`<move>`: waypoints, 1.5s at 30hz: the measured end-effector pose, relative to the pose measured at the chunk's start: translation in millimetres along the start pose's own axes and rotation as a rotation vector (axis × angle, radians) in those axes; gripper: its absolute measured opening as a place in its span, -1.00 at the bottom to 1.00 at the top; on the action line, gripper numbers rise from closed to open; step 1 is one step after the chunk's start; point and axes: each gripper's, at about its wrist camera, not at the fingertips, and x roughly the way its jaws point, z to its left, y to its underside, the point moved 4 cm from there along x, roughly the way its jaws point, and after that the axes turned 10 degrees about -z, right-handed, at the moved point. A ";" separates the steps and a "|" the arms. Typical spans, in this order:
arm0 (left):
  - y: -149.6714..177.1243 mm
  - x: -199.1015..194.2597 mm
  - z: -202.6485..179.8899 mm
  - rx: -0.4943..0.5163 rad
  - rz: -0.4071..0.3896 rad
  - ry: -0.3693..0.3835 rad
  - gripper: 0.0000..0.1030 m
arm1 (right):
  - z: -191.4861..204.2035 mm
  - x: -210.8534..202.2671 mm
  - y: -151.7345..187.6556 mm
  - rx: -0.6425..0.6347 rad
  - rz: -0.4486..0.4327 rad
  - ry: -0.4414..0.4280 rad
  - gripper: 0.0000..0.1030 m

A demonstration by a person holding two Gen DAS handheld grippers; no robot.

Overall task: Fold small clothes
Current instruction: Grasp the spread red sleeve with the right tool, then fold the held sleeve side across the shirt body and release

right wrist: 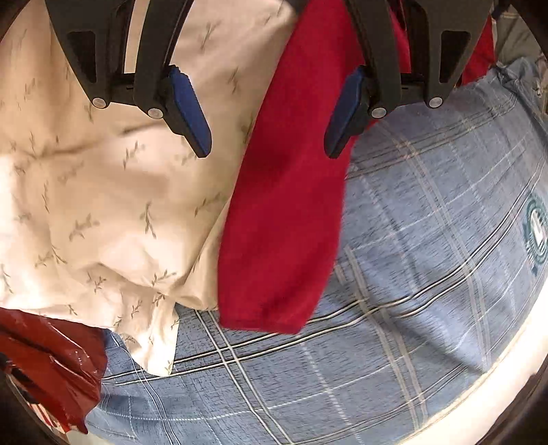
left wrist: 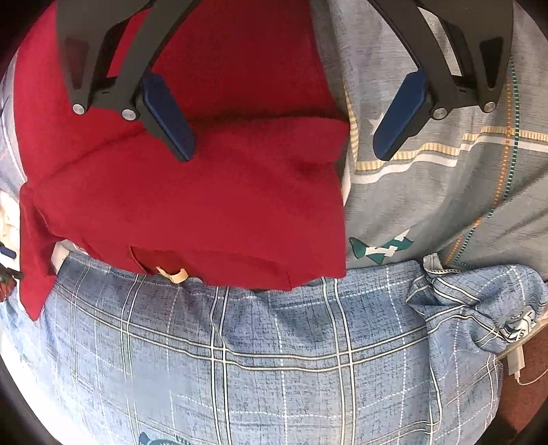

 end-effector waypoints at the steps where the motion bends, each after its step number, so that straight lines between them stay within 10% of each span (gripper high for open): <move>1: 0.6 1.3 -0.2 -0.001 0.006 0.002 1.00 | -2.1 1.9 -2.8 0.011 -0.014 -0.004 0.24; 10: 0.9 4.4 2.4 -0.024 0.021 0.013 1.00 | -1.0 26.0 -14.4 0.050 -0.010 -0.052 -0.26; 12: 0.8 4.4 2.8 -0.027 0.020 0.013 1.00 | -0.7 25.5 -16.0 0.063 -0.023 -0.057 -0.74; 28: -8.2 -13.8 10.4 -0.077 -0.034 0.024 1.00 | 67.1 -67.2 -27.3 -0.090 -0.110 -0.261 -0.88; 39: -11.6 -23.5 19.9 -0.144 -0.064 0.042 1.00 | 235.7 -106.3 130.0 -0.416 0.129 -0.596 -0.88; 45: -9.3 -20.6 19.7 -0.170 -0.040 0.104 1.00 | 278.5 -87.1 249.6 -0.568 0.306 -0.578 -0.55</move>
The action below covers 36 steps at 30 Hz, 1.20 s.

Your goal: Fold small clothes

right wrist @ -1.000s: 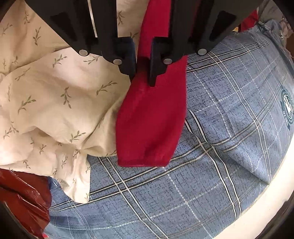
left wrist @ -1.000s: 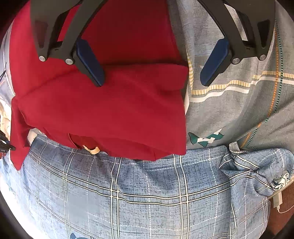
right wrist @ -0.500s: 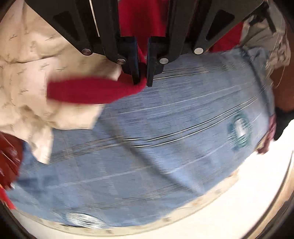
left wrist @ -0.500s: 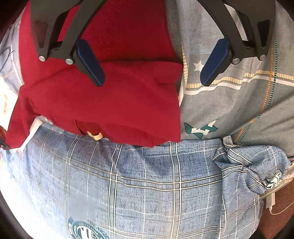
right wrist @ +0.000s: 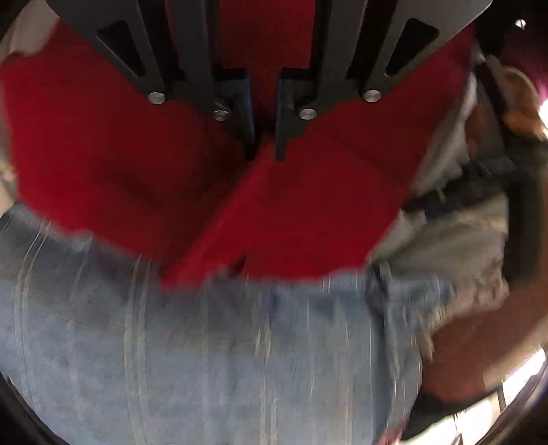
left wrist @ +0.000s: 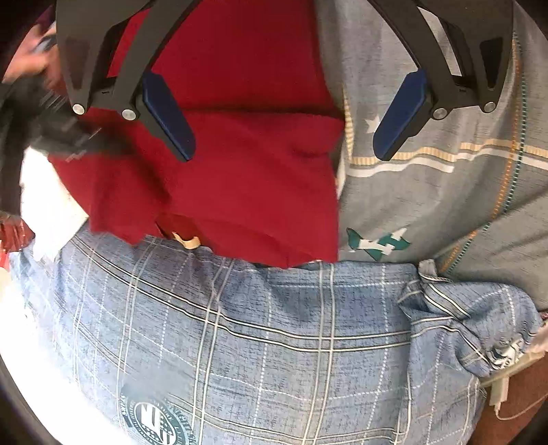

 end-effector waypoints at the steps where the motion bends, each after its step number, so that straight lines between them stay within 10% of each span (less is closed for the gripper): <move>1: -0.2 -0.2 -0.3 -0.003 0.000 0.011 1.00 | 2.6 -0.9 2.2 -0.003 -0.021 0.002 -0.44; 4: -0.6 0.5 -1.8 -0.024 0.001 0.044 1.00 | 4.4 -18.6 6.3 0.005 -0.066 -0.010 0.05; 20: 4.4 11.7 -48.3 0.049 0.034 0.118 0.98 | -49.9 -89.6 35.5 0.185 -0.122 0.026 0.10; 26: 2.2 34.8 -73.7 0.116 0.087 0.105 0.48 | -75.5 -110.0 49.5 0.261 -0.138 0.056 0.10; 31: 9.3 59.5 -86.3 0.200 0.161 0.048 -0.23 | -93.0 -125.8 53.9 0.309 -0.168 0.077 0.13; 32: 6.3 57.8 -88.0 0.200 0.165 0.056 -0.69 | -96.8 -130.1 54.4 0.313 -0.177 0.089 0.13; 36: -29.2 35.8 -93.3 0.187 0.126 0.131 -0.80 | -110.7 -140.2 54.9 0.295 -0.193 0.170 0.20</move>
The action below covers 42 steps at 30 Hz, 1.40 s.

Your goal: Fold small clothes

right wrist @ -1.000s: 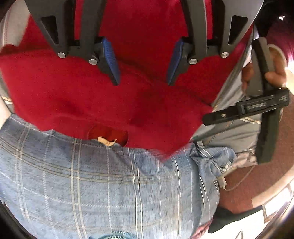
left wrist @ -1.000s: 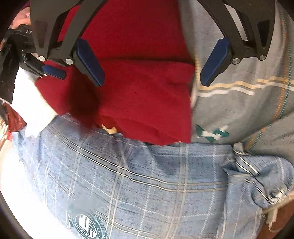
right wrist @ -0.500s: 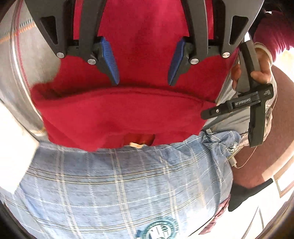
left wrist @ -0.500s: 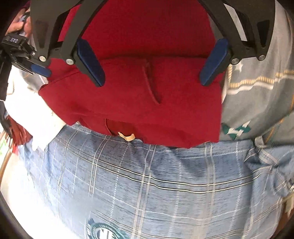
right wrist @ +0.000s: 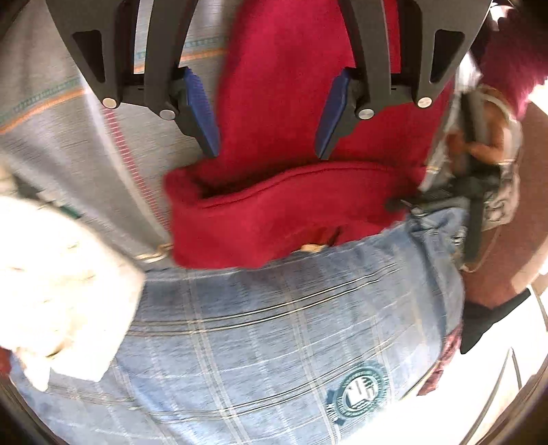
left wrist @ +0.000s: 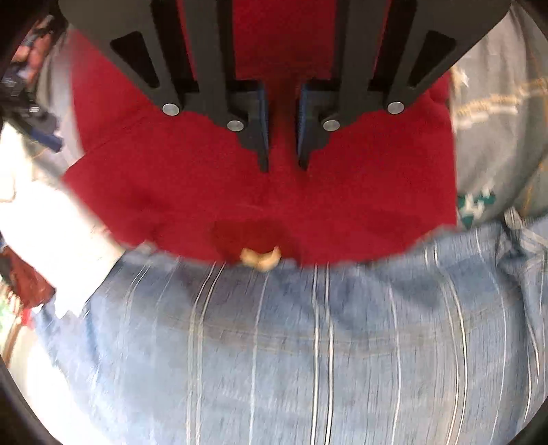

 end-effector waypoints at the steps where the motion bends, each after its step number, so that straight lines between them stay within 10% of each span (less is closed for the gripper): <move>1: -6.8 -5.0 1.1 0.000 -0.013 0.005 -0.81 | -2.9 -1.0 -1.1 -0.017 -0.003 0.031 0.21; 14: -9.8 2.1 45.2 -0.084 0.003 -0.056 -0.82 | 0.8 46.7 -14.1 -0.312 0.004 0.236 0.15; 17: -9.8 1.1 41.4 -0.078 -0.002 -0.047 -0.82 | -0.3 55.0 -20.6 -0.322 -0.011 0.236 -0.72; 21: -11.7 -3.4 36.2 -0.075 -0.004 -0.011 -0.81 | -15.8 36.6 -25.8 -0.173 -0.050 0.221 -0.83; 29: 25.3 27.5 35.8 -0.063 0.074 -0.046 -0.69 | -48.8 27.6 4.6 0.001 0.040 0.238 -0.82; 35: 17.8 14.0 43.8 -0.083 0.035 -0.073 -0.27 | -46.6 -4.7 -23.6 0.041 -0.059 0.252 -0.31; 42: 14.9 14.8 44.4 -0.083 0.008 -0.162 -0.09 | 3.1 65.5 -44.9 -0.069 0.021 0.122 -0.26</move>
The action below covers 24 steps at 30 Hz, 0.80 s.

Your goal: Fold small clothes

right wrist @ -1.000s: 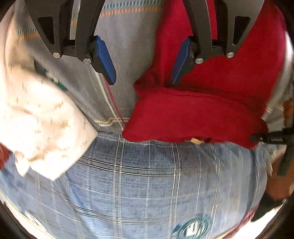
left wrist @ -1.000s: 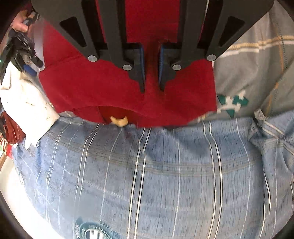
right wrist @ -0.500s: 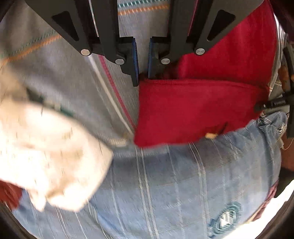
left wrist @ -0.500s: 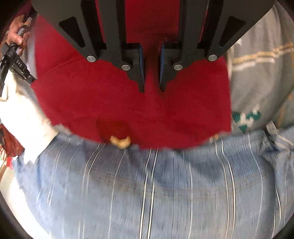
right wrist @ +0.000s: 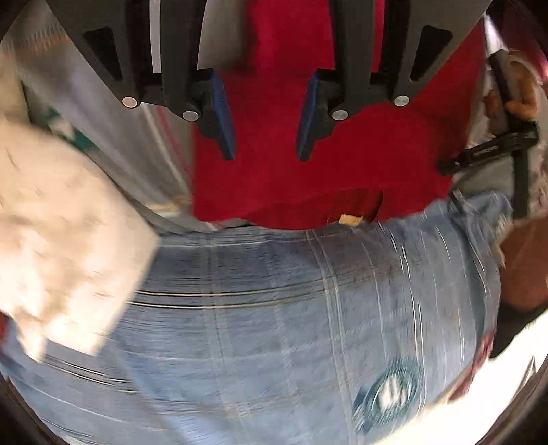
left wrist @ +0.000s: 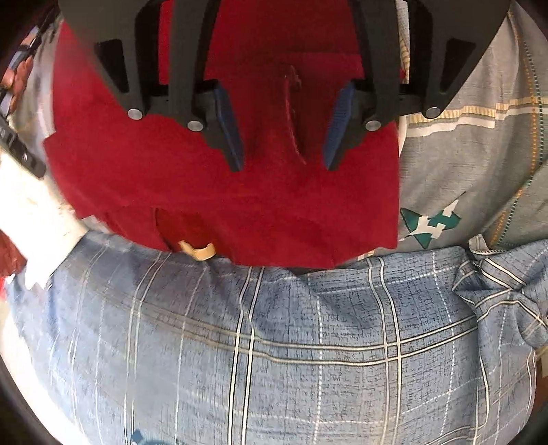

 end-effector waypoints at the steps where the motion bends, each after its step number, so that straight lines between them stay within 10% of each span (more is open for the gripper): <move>1: 1.6 4.0 -1.8 0.013 0.005 -0.019 -0.09 | 2.4 10.9 -0.6 -0.007 0.020 0.002 -0.26; 11: 9.0 18.2 -5.6 0.094 -0.043 -0.108 0.10 | -23.1 72.0 -4.5 0.017 0.078 0.117 -0.37; 24: 8.6 18.5 -6.4 0.093 -0.053 -0.118 0.13 | 12.0 3.5 8.8 -0.056 0.091 0.117 -0.23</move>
